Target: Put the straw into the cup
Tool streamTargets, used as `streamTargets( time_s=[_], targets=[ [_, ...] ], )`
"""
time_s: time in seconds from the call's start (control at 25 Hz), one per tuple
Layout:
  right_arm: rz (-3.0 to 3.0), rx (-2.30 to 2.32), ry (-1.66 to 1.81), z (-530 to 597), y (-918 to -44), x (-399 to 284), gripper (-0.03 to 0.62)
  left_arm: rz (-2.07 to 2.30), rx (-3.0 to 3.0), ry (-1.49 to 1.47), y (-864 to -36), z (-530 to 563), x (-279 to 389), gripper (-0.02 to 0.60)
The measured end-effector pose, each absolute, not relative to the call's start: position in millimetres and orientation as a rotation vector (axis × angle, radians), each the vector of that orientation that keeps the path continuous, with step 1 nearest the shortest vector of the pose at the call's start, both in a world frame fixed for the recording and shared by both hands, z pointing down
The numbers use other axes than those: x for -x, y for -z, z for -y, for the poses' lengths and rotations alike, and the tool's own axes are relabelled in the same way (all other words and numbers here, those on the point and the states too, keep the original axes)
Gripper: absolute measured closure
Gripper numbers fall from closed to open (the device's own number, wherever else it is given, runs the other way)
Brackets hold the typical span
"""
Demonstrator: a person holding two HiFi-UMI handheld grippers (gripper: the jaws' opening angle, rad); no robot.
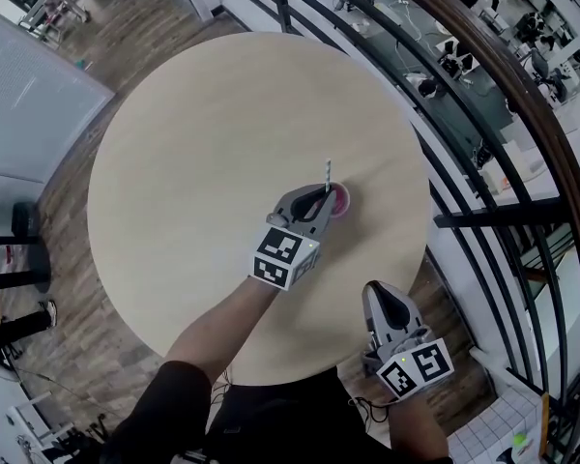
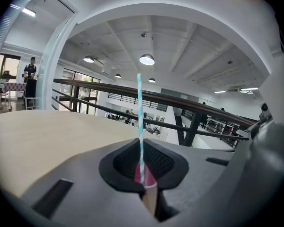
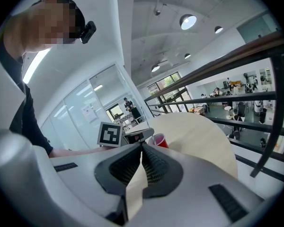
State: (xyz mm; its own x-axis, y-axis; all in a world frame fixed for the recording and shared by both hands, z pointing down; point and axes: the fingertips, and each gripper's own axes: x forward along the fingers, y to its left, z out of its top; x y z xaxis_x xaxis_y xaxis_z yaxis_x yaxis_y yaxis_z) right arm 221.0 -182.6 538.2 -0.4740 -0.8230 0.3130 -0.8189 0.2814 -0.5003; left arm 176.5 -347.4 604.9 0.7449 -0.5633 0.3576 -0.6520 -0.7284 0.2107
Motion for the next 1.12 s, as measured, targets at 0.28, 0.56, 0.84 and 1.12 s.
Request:
streamTargets(
  time_s=[0.28,0.56,0.84,1.12],
  targets=[
    [-2.503,1.619,0.973,177.4,-538.5,-226.0,0.571,0.938,-2.634,-0.423,-610.2,345.4,-180.0,0.560],
    [-2.501,1.619,0.959,170.7,-536.6,-227.4,0.570,1.009,-2.626,-0.417,-605.6,342.0,-173.7,0.506],
    [-2.517,1.600,0.946,164.5,-532.7,-226.0,0.569,1.042,-2.611,-0.416,-605.1,334.5,-165.6,0.497],
    [-2.538,1.588,0.888,159.6,-513.9,-219.8,0.569,1.103,-2.620,-0.360,-574.6,321.3,-146.8,0.485]
  ],
)
